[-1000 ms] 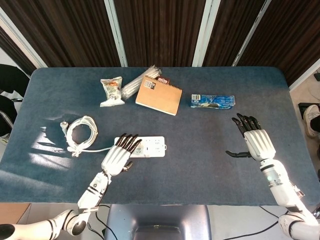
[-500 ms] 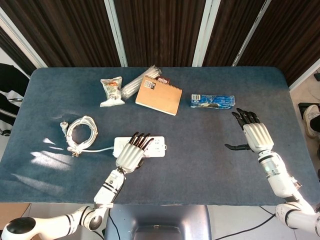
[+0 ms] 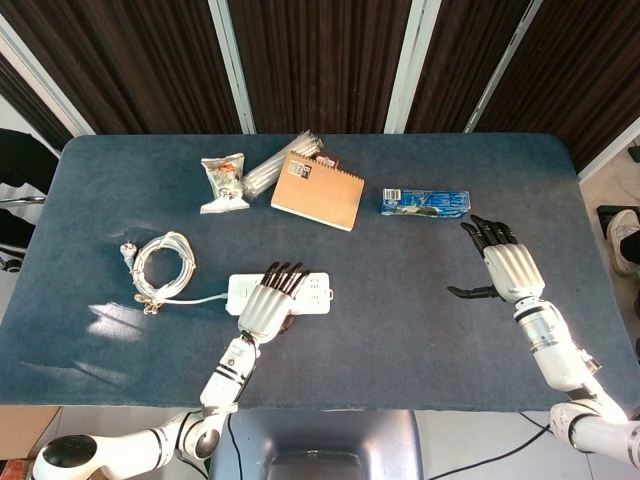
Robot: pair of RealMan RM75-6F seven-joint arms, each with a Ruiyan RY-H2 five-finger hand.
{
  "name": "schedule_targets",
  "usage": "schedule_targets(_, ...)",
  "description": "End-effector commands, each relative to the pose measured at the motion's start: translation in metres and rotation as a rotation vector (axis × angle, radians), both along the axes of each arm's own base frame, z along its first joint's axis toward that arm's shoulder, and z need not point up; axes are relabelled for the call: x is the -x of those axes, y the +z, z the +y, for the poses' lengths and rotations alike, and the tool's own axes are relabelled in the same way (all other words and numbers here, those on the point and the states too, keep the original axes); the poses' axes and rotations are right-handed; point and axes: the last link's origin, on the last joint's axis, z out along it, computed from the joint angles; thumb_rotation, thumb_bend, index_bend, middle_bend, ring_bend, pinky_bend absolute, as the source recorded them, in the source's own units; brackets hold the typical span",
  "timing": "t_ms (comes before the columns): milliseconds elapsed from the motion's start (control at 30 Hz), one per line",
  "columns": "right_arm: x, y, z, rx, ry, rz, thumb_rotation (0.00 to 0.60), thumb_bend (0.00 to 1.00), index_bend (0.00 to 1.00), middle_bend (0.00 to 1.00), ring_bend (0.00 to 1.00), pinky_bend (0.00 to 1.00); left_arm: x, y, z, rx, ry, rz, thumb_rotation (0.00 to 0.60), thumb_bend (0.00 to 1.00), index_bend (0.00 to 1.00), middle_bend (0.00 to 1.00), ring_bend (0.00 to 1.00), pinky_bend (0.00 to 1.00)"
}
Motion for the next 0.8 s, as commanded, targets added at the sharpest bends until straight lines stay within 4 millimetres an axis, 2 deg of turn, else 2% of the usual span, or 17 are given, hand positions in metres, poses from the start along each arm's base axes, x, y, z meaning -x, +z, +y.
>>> schedule_targets(33, 0.0, 0.0, -0.001, -0.004, 0.0, 0.006, 0.424, 0.06, 0.0, 0.0, 0.0, 0.0, -0.002, -0.002, -0.001, -0.005, 0.002, -0.011, 0.6, 0.33, 0.01, 0.08, 0.06, 0.14)
schedule_targets(200, -0.001, -0.001, -0.004, -0.008, -0.004, 0.015, 0.425, 0.07, 0.0, 0.0, 0.0, 0.0, -0.005, -0.005, -0.003, -0.003, 0.016, -0.057, 0.6, 0.33, 0.06, 0.16, 0.14, 0.21)
schedule_targets(500, -0.002, -0.003, -0.006, -0.017, -0.007, 0.029, 0.424, 0.07, 0.0, 0.0, 0.0, 0.0, -0.002, -0.01, -0.003, 0.006, 0.045, -0.076, 0.6, 0.34, 0.09, 0.18, 0.16, 0.25)
schedule_targets(700, -0.003, -0.007, -0.009, -0.035, 0.017, 0.039, 0.424, 0.1, 0.0, 0.0, 0.0, 0.0, -0.004, -0.008, -0.003, -0.022, 0.038, -0.165, 0.6, 0.4, 0.27, 0.35, 0.35, 0.49)
schedule_targets(800, -0.005, -0.013, -0.01, -0.053, 0.054, 0.053, 0.426, 0.15, 0.0, 0.0, 0.0, 0.0, -0.002, -0.009, -0.003, -0.036, 0.021, -0.167, 0.6, 0.43, 0.33, 0.42, 0.41, 0.55)
